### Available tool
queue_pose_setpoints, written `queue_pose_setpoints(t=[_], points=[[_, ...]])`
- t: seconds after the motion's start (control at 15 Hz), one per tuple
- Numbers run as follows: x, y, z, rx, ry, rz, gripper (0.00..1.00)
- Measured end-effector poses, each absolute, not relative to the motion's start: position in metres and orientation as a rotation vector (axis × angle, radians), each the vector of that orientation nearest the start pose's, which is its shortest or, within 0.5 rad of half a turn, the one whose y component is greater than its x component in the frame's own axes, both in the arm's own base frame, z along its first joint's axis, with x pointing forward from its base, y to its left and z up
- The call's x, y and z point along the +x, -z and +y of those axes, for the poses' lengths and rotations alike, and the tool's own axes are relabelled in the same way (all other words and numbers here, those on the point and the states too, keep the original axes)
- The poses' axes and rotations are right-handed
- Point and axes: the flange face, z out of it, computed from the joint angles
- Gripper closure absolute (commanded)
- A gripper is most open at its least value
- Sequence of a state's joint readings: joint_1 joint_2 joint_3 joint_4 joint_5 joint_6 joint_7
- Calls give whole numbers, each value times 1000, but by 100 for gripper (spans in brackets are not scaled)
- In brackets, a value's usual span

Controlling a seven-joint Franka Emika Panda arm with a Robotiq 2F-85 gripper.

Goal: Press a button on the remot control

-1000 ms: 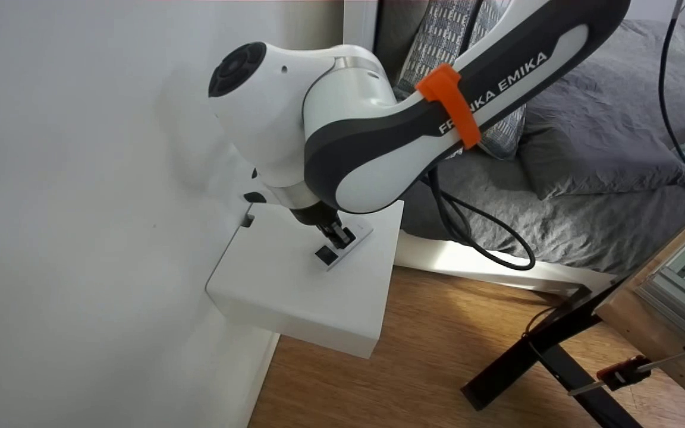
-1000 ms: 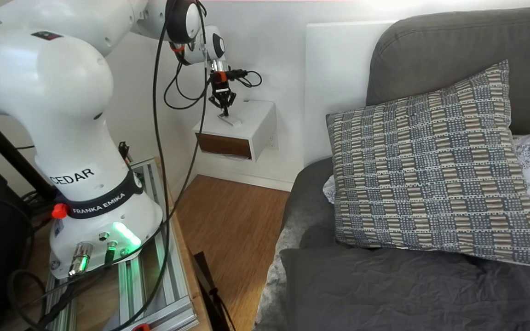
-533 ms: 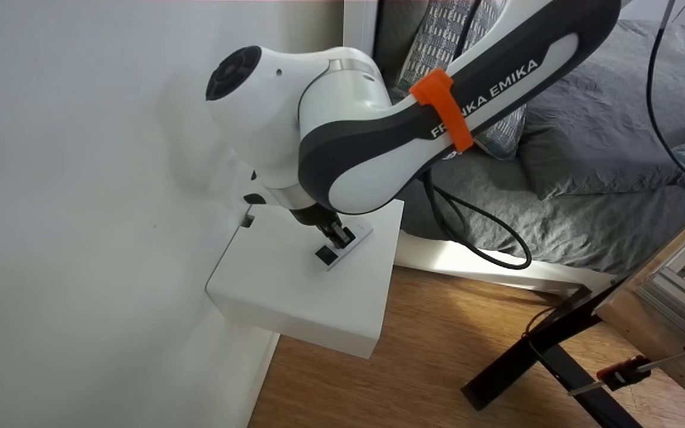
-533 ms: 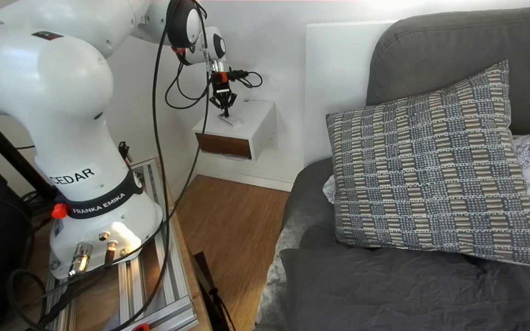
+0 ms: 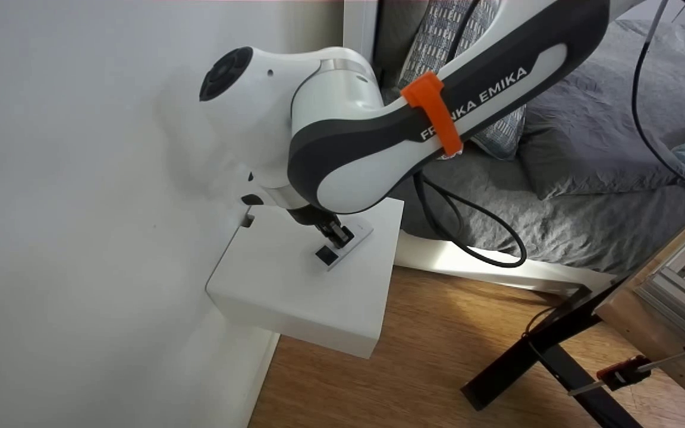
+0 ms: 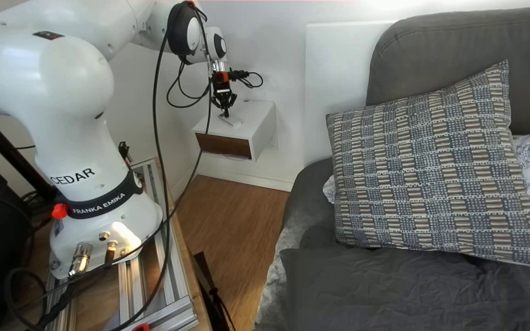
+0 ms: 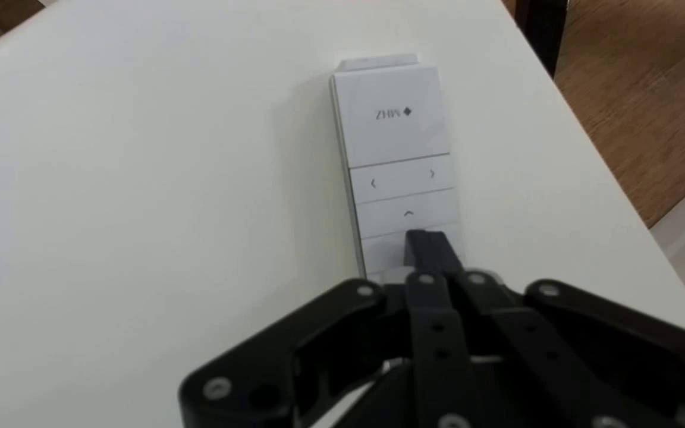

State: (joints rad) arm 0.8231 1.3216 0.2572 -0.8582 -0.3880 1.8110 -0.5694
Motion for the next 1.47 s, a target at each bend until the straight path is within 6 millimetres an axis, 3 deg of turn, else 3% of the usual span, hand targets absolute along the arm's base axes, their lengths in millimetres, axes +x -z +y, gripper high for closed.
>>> queue_pose_setpoints(t=[0.47,1.47], points=[[439,-72,604,2002,419,2163,97],[441,-69,598,2044,442,2105,97]])
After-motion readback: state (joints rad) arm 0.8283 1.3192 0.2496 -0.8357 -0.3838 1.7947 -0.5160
